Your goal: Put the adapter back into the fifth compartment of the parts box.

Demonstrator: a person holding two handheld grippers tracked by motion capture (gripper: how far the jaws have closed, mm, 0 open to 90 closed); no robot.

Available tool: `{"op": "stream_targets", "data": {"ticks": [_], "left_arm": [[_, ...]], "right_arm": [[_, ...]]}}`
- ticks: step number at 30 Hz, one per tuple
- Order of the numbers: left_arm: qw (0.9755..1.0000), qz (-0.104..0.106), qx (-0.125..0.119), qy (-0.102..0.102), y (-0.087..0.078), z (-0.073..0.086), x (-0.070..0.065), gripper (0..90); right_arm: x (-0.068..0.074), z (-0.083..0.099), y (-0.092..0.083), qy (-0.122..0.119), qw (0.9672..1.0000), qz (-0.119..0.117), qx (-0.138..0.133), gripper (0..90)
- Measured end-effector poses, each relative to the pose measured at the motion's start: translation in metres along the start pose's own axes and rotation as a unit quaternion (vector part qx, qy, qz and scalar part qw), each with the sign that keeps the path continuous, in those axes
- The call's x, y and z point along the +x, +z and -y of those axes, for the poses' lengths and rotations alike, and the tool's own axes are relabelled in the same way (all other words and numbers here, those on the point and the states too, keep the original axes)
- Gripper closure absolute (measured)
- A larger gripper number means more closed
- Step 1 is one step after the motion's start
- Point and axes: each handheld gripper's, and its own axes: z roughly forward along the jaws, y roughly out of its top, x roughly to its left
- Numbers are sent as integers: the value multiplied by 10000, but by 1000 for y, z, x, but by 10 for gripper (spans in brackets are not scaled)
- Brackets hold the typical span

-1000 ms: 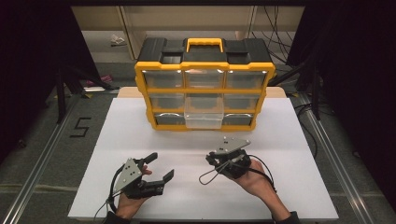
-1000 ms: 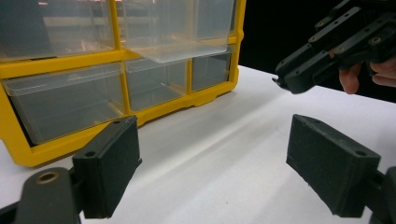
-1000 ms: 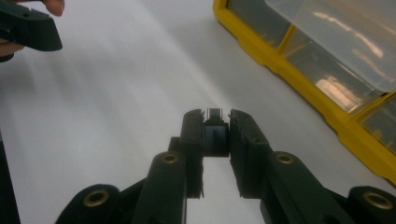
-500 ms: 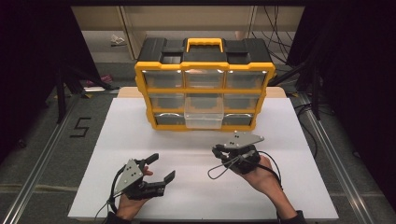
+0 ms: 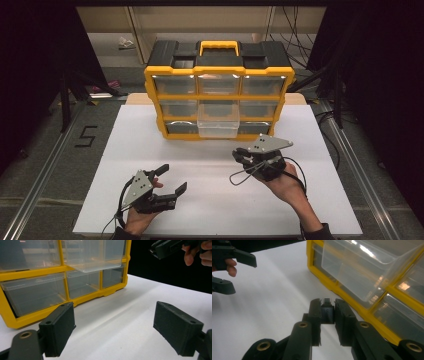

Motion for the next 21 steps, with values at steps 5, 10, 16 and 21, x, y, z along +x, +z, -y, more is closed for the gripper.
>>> {"op": "stream_targets", "data": {"ticks": [5, 10, 16, 21], "left_arm": [[10000, 18, -7, 5, 0, 0, 0, 169], [10000, 20, -7, -7, 0, 0, 0, 169], [10000, 32, -1, -10, 0, 0, -1, 169], [10000, 27, -9, -23, 0, 0, 0, 169]], "right_arm": [[-5, -4, -2, 75, 9999, 43, -76, 765], [-6, -9, -1, 40, 9999, 49, -128, 765], [-8, -17, -3, -11, 9998, 88, -162, 765], [-9, -26, -6, -74, 9996, 103, -239, 765]]}}
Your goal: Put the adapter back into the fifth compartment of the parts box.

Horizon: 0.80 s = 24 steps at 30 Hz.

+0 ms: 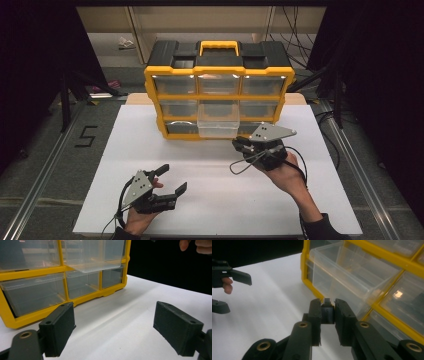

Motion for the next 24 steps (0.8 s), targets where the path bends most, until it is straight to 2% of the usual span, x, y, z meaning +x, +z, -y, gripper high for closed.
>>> {"op": "stream_targets", "data": {"ticks": [14, 15, 16, 19, 20, 24], "left_arm": [[10000, 4, 10, 12, 0, 0, 0, 169], [9998, 32, 44, -170, -1, 1, -3, 169], [9998, 27, 40, -179, -1, 1, -3, 169], [9999, 16, 46, -119, -1, 1, -3, 169], [10000, 15, -2, 15, 0, 0, -1, 169], [10000, 25, -2, 16, -1, 0, -2, 169]], "right_arm": [[-6, -20, 4, -40, 9999, -11, -119, 765], [-7, -21, 4, -56, 9999, -1, -136, 765], [-7, -24, 4, -62, 9999, 3, -140, 765], [-9, -28, 6, -61, 9998, 39, -158, 765], [-10, -29, 6, -60, 9998, 56, -168, 765], [-14, -35, 9, -40, 9998, 107, -188, 765]]}}
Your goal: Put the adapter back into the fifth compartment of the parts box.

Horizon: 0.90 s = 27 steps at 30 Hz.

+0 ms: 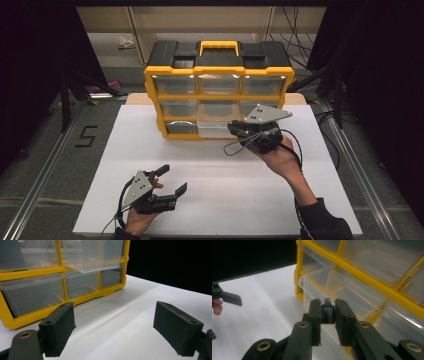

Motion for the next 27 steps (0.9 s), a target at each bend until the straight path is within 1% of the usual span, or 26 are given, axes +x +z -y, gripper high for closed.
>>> {"op": "stream_targets", "data": {"ticks": [2, 5, 6, 7, 13, 17, 18, 24, 27], "left_arm": [[10000, 14, -3, 4, 0, 0, 0, 169], [10000, -4, 18, -5, 0, 1, 1, 169], [9999, -15, 43, -160, -1, 1, 0, 169], [9998, -16, 38, -170, -1, 1, 0, 169], [9999, 14, 33, -149, -1, 1, -1, 169], [9998, 11, 18, -204, -1, 1, -1, 169], [9998, 10, 23, -193, -1, 1, -1, 169], [9999, 13, 23, -160, -1, 1, -1, 169], [9998, 17, 18, -195, -1, 1, -1, 169]], "right_arm": [[-4, -5, 2, 58, 10000, 13, -58, 765], [-5, -7, 3, 45, 10000, 47, -58, 765], [-6, -10, 6, 33, 10000, 65, -31, 765], [-6, -10, 6, 33, 10000, 65, -31, 765], [-10, -15, 15, 75, 9999, 67, -19, 765], [-12, -20, 20, 81, 9999, 79, 5, 765], [-13, -22, 22, 115, 9999, 50, -11, 765], [-14, -26, 27, 111, 9999, 80, 45, 765], [-15, -27, 30, 118, 9999, 99, 76, 765]]}}
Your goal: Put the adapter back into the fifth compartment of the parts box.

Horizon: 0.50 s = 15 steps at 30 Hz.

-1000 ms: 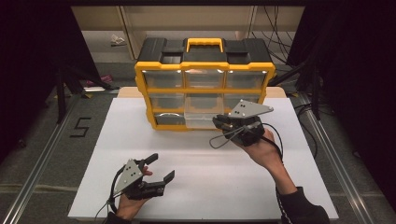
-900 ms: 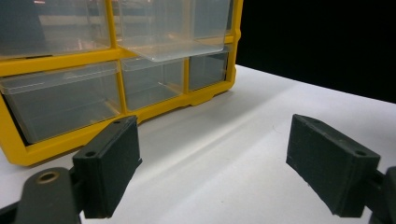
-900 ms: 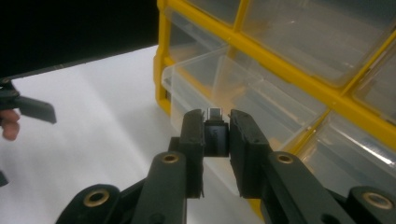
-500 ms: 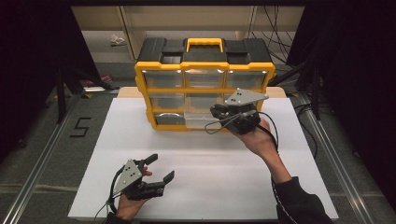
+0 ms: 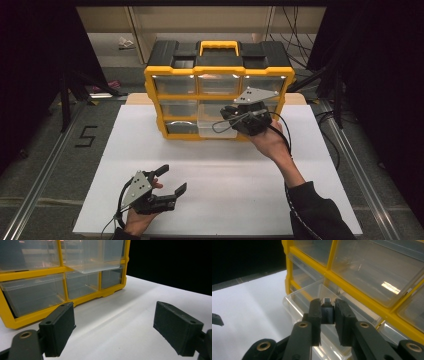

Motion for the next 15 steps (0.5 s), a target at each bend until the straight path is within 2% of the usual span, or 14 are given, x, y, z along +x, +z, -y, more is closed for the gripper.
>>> {"op": "stream_targets", "data": {"ticks": [9, 10, 15], "left_arm": [[10000, 13, 8, 5, 0, 0, 0, 169], [9998, -7, -35, 198, 1, -1, 2, 169], [9998, 1, -36, 200, 1, -1, 2, 169]], "right_arm": [[-4, -4, 8, 62, 9999, 39, 98, 765], [-5, -4, 10, 65, 9999, 40, 138, 765], [-7, -5, 17, 63, 9996, 61, 262, 761]]}}
